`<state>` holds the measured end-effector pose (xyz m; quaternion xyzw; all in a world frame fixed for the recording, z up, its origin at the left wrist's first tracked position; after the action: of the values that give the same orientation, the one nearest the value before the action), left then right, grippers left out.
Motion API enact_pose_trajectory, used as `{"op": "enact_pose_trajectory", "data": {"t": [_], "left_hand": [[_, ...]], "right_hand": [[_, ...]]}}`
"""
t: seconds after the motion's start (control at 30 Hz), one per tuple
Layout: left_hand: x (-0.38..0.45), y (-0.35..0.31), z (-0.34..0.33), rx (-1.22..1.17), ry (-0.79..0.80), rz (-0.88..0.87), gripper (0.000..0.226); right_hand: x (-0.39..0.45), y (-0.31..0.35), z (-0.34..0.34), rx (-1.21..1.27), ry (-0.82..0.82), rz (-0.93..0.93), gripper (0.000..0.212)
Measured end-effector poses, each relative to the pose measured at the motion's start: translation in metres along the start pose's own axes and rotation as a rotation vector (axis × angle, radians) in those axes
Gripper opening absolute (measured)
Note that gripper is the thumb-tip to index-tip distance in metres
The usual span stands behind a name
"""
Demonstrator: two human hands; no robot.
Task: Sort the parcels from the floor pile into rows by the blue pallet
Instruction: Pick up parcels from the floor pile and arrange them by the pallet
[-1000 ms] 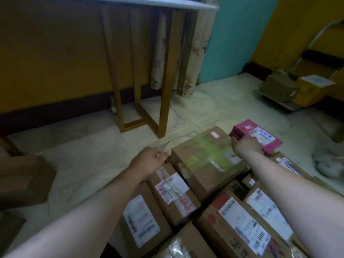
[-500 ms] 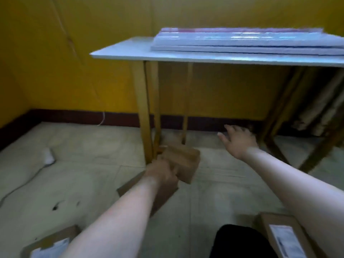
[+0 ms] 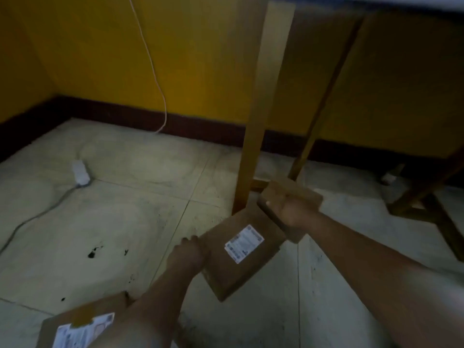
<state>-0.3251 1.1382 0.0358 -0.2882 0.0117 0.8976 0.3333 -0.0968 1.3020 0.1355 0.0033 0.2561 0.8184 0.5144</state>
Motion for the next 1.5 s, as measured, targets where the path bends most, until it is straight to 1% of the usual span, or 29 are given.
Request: {"op": "enact_pose_trajectory", "data": {"t": [0.07,0.13,0.2,0.3,0.37,0.43,0.5,0.57,0.63,0.67,0.73,0.83,0.87,0.9,1.0,1.03,1.1,1.13,1.2,1.3,1.37,1.43,1.5], "left_hand": [[0.020,0.011,-0.029,-0.116,0.069,0.084,0.055],[0.037,0.017,-0.055,-0.257,0.130,0.166,0.059],[0.055,0.023,-0.078,-0.389,0.195,0.275,0.056],[0.061,0.025,-0.103,-0.640,0.324,0.470,0.051],[0.056,0.016,-0.112,-0.756,0.392,0.528,0.038],[0.050,0.005,-0.114,-0.813,0.440,0.563,0.033],[0.050,0.000,-0.111,-0.864,0.445,0.609,0.033],[0.047,-0.001,-0.108,-0.899,0.453,0.665,0.035],[0.040,0.001,-0.105,-0.938,0.454,0.727,0.042],[0.034,0.002,-0.103,-0.954,0.438,0.760,0.047],[0.021,0.002,-0.098,-0.986,0.425,0.812,0.056],[0.007,-0.001,-0.090,-0.989,0.389,0.837,0.059],[0.001,-0.003,-0.087,-0.980,0.363,0.838,0.059],[-0.005,-0.006,-0.084,-0.966,0.336,0.819,0.056],[-0.038,-0.028,-0.062,-1.018,0.258,0.712,0.044],[-0.044,-0.028,-0.057,-1.033,0.237,0.688,0.043],[-0.055,-0.016,-0.049,-1.036,0.211,0.661,0.043],[-0.065,-0.007,-0.042,-1.015,0.181,0.654,0.041],[-0.089,0.012,-0.031,-0.950,0.186,0.606,0.041],[-0.115,0.052,-0.034,-0.849,0.249,0.515,0.058],[-0.172,0.049,-0.015,-0.849,0.286,0.517,0.062],[-0.258,0.027,0.026,-0.832,0.300,0.494,0.052],[-0.326,0.011,0.053,-0.787,0.289,0.439,0.048]], "right_hand": [[0.025,-0.029,-0.042,0.061,0.043,-0.046,0.055],[0.046,-0.054,-0.081,0.059,0.104,-0.064,0.064],[0.062,-0.077,-0.106,0.080,0.143,-0.131,0.060],[0.069,-0.099,-0.129,0.182,0.255,-0.255,0.061],[0.073,-0.107,-0.138,0.248,0.275,-0.272,0.056],[0.077,-0.112,-0.145,0.278,0.283,-0.283,0.044],[0.080,-0.111,-0.147,0.289,0.299,-0.296,0.035],[0.085,-0.110,-0.147,0.297,0.321,-0.302,0.032],[0.086,-0.105,-0.143,0.323,0.372,-0.278,0.031],[0.085,-0.102,-0.140,0.356,0.396,-0.262,0.033],[0.094,-0.105,-0.137,0.428,0.388,-0.260,0.044],[0.115,-0.110,-0.143,0.512,0.289,-0.244,0.070],[0.105,-0.098,-0.131,0.515,0.254,-0.243,0.074],[0.091,-0.087,-0.118,0.536,0.224,-0.235,0.071],[0.056,-0.068,-0.091,0.597,0.131,-0.205,0.039],[0.040,-0.068,-0.084,0.604,0.088,-0.215,0.035],[0.001,-0.070,-0.074,0.595,0.028,-0.216,0.034],[-0.023,-0.073,-0.072,0.607,0.026,-0.232,0.037],[-0.084,-0.079,-0.068,0.677,0.045,-0.300,0.045],[-0.185,-0.076,-0.037,0.736,0.015,-0.390,0.045],[-0.251,-0.072,-0.007,0.762,-0.030,-0.453,0.039],[-0.317,-0.069,0.023,0.783,-0.092,-0.514,0.033],[-0.384,-0.064,0.054,0.772,-0.141,-0.531,0.037]]}}
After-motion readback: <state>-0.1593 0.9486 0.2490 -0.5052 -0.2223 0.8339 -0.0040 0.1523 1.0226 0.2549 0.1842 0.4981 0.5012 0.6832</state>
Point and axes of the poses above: each hand's wrist, its own x-axis towards the middle knuckle, its own z-axis out of the back of the hand, y = z × x, the point moved 7 cm from there along x, towards the middle knuckle, and after that the axes turned 13 degrees about z, right-handed, at the moved point
